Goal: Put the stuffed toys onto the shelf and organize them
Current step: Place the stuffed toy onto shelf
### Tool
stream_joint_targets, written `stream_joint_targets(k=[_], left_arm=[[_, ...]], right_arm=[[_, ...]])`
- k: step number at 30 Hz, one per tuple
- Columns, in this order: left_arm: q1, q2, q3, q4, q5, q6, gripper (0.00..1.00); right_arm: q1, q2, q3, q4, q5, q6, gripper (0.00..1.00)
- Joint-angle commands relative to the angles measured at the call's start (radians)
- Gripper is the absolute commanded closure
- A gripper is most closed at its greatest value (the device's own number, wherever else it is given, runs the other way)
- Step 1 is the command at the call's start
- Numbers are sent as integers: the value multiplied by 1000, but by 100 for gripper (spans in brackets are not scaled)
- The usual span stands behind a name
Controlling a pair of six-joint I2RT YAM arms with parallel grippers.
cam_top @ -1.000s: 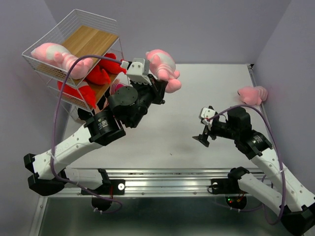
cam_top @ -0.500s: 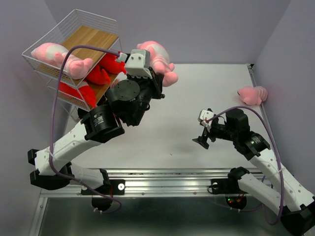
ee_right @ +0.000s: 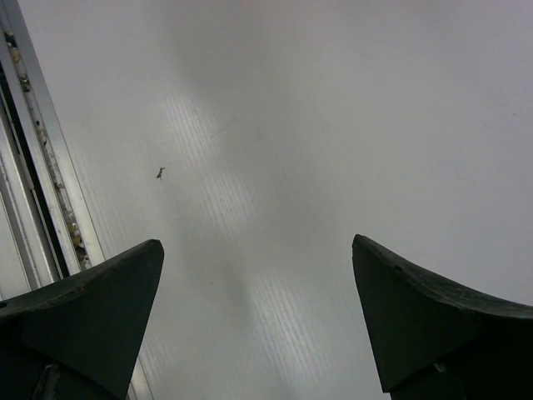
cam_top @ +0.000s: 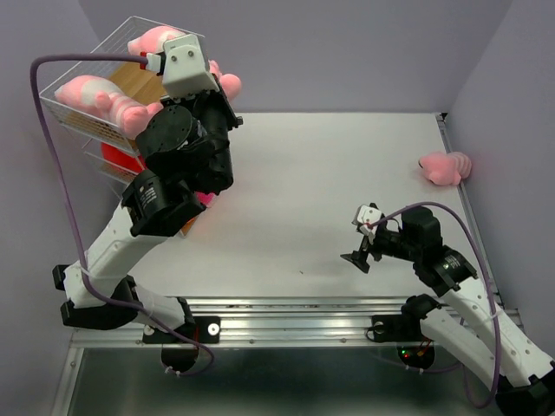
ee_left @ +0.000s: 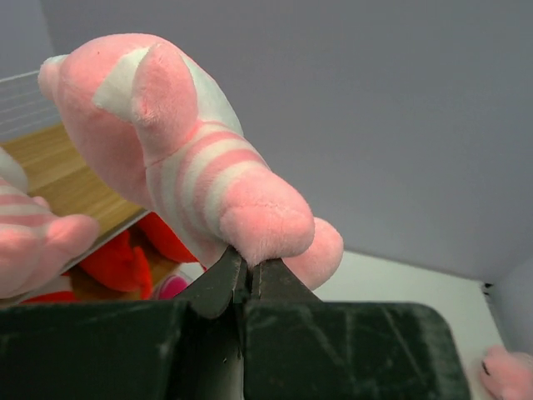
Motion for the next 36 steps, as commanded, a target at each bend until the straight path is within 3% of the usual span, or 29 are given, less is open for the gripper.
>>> stream_joint_targets(k=[1, 5, 11, 19, 30, 36], left_arm=[[53, 36, 42, 133, -126, 217, 100], [217, 83, 114, 48, -46, 164, 100], [373, 185, 228, -134, 129, 35, 100], [596, 223, 188, -189, 304, -50, 100], [735, 150, -20, -190, 431, -107, 100], [750, 131, -63, -226, 379, -157, 100]], right_arm=[[-1, -40, -26, 81, -28, 30, 0], [-1, -66, -28, 81, -45, 30, 0], [-10, -85, -39, 85, -52, 27, 0], [-40, -98, -43, 85, -62, 19, 0], [-59, -98, -45, 84, -76, 19, 0], [-70, -97, -46, 84, -77, 16, 0]])
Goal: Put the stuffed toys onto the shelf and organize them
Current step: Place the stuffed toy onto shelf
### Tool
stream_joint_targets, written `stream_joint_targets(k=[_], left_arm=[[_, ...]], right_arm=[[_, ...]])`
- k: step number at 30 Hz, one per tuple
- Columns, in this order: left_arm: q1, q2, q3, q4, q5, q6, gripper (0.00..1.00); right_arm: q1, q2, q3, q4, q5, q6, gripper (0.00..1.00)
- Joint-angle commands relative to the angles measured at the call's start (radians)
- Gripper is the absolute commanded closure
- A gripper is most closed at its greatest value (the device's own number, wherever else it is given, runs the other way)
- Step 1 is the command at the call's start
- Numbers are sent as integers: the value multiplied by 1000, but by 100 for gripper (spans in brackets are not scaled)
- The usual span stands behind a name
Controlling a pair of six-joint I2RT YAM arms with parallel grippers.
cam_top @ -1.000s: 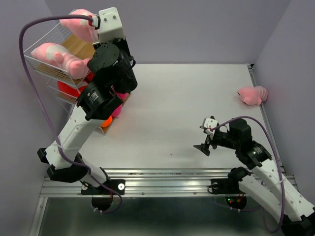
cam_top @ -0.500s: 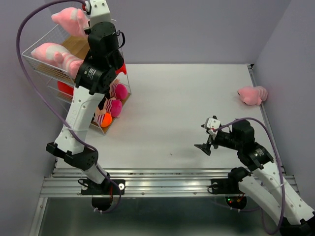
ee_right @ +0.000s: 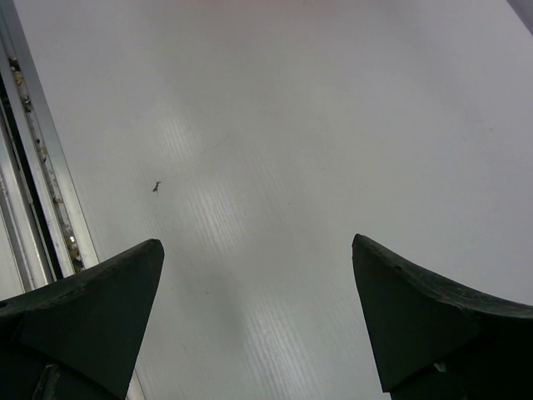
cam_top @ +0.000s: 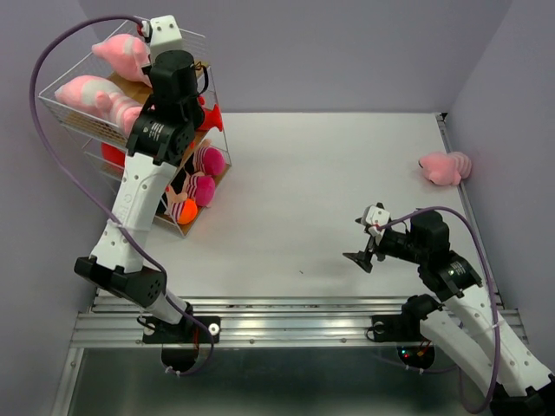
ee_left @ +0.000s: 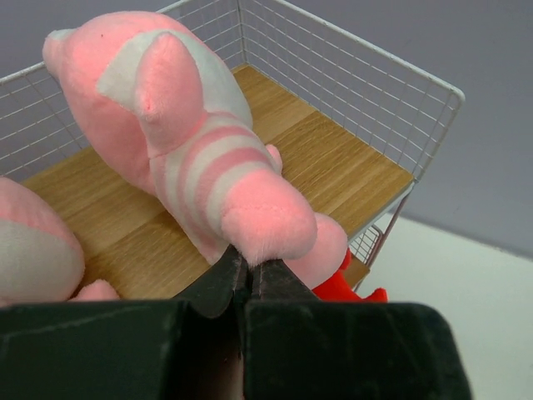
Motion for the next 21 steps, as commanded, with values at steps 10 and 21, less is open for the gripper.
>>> stream_joint_targets(k=[10, 21], left_arm=[[5, -156, -118, -3, -117, -76, 100], [-99, -170, -126, -11, -279, -47, 100]], right_arm=[[-18, -8, -5, 44, -20, -1, 0], [-18, -5, -5, 46, -22, -2, 0]])
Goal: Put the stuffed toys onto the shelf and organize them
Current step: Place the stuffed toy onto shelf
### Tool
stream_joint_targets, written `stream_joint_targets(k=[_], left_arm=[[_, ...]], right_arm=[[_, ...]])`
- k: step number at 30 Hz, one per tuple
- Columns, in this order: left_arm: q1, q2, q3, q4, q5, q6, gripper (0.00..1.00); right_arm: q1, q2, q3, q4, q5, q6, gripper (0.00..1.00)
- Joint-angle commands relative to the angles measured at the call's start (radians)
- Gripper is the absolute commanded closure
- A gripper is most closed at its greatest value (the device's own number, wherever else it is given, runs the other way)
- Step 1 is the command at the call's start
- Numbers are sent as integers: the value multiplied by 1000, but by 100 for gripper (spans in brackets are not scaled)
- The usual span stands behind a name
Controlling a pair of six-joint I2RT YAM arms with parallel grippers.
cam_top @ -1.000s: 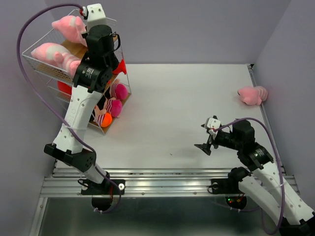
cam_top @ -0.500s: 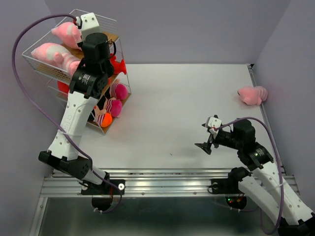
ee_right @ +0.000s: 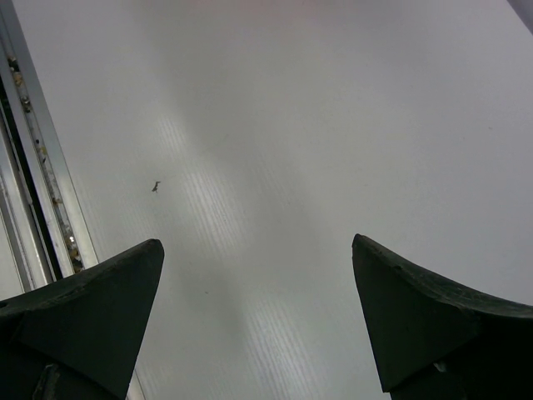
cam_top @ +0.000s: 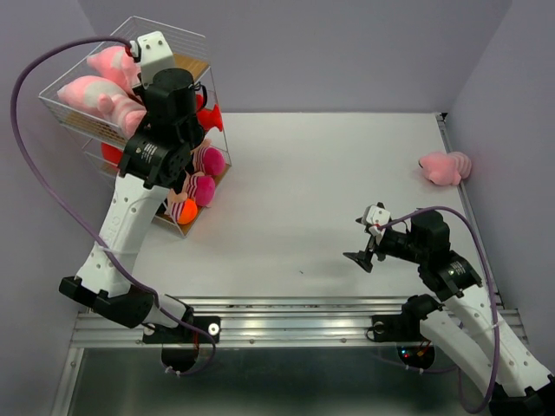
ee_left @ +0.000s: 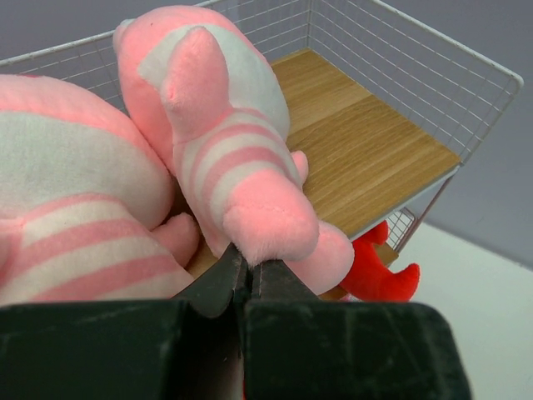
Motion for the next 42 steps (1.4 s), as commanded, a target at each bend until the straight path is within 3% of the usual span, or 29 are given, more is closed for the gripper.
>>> stream_joint_targets(k=[1, 11, 33, 39, 42], left_arm=[[-56, -18, 4, 7, -121, 18, 100], [-59, -45, -75, 46, -118, -4, 100], [101, -19, -32, 85, -17, 62, 97], [102, -27, -18, 78, 28, 44, 53], [102, -33, -7, 72, 51, 30, 43]], right_arm=[[-6, -6, -3, 44, -14, -1, 0], [-6, -6, -3, 43, -14, -2, 0], [-15, -4, -3, 43, -11, -2, 0], [-15, -3, -2, 44, -12, -4, 0], [-15, -1, -2, 43, -12, -4, 0]])
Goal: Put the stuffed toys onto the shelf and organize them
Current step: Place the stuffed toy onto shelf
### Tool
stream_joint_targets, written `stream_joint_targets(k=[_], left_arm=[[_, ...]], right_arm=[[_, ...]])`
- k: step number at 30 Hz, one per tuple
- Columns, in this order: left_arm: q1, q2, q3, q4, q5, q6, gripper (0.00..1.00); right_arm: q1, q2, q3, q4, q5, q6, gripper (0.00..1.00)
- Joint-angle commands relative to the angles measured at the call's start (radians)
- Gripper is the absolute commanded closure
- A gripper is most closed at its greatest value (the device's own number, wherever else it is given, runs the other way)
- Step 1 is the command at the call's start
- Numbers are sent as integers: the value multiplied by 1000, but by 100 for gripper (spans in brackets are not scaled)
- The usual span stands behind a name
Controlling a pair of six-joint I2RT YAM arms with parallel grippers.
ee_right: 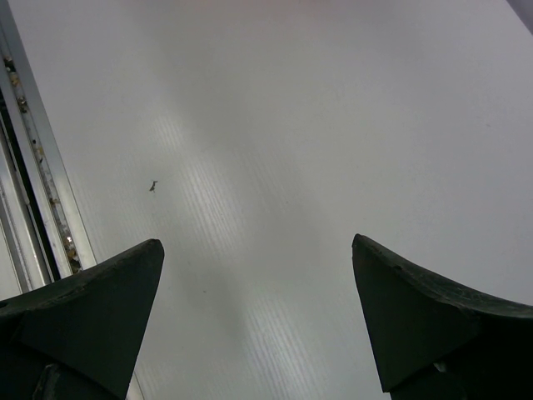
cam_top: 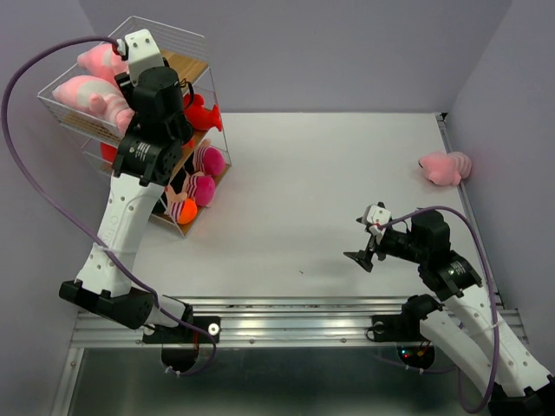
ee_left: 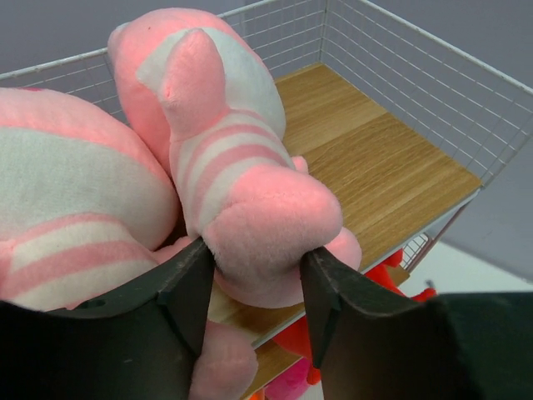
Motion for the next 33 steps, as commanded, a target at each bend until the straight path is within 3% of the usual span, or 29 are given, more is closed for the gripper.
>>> stream_joint_targets(k=[1, 7, 33], left_arm=[[20, -16, 51, -4, -4, -4, 41], [19, -28, 90, -25, 39, -26, 31], [19, -43, 159, -48, 104, -53, 19]], right_arm=[[-7, -2, -2, 43, -13, -4, 0], [-7, -2, -2, 43, -14, -5, 0], [-16, -5, -3, 43, -17, -7, 0]])
